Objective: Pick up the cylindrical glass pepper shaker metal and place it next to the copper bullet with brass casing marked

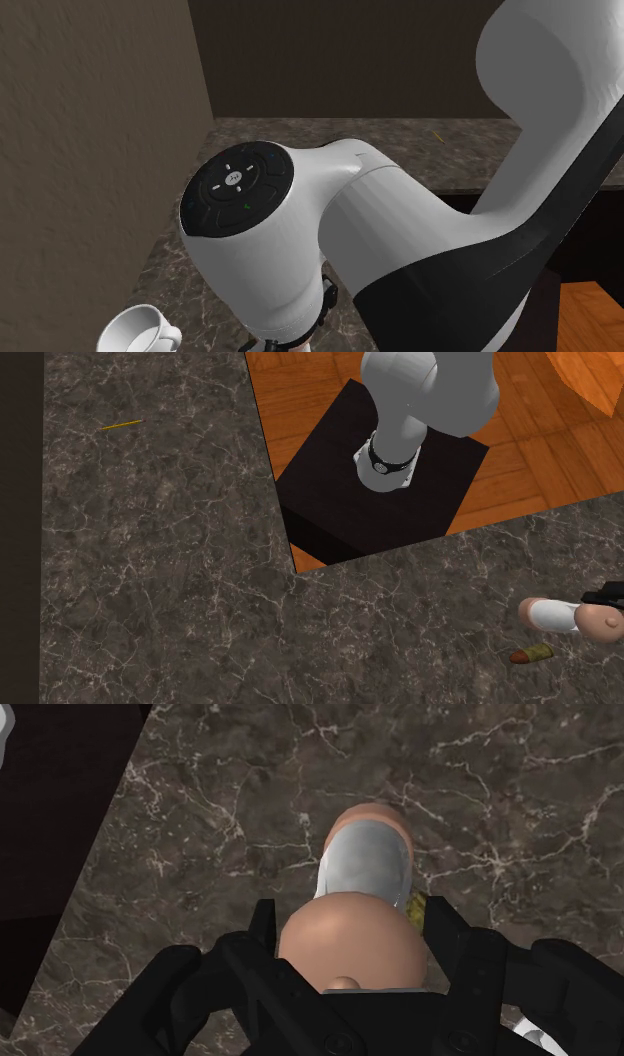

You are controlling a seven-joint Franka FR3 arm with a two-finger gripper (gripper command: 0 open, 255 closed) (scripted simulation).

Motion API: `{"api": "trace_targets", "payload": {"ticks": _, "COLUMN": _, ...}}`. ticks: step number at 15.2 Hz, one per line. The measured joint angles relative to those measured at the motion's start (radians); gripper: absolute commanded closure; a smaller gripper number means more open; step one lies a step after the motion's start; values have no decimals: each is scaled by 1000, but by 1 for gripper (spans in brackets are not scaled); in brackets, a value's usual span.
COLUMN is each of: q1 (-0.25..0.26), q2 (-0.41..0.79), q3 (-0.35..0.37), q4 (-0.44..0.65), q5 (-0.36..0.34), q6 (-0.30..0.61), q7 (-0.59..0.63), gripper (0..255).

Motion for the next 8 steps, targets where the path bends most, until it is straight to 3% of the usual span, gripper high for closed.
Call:
{"api": "trace_targets", "payload": {"ticks": 2, "q1": 0, "q2": 1, "q3": 0, "q4": 0, "q5": -1, "q6": 0, "q7": 1, "gripper": 255}}
{"api": "trace_targets", "payload": {"ticks": 3, "q1": 0, "q2": 1, "q3": 0, "q4": 0, "q5": -1, "q6": 1, "q7": 1, "gripper": 0}}
{"api": "trace_targets", "payload": {"ticks": 8, "q1": 0, "q2": 1, "q3": 0, "q4": 0, "q5": -1, "q6": 1, "q7": 1, "gripper": 0}}
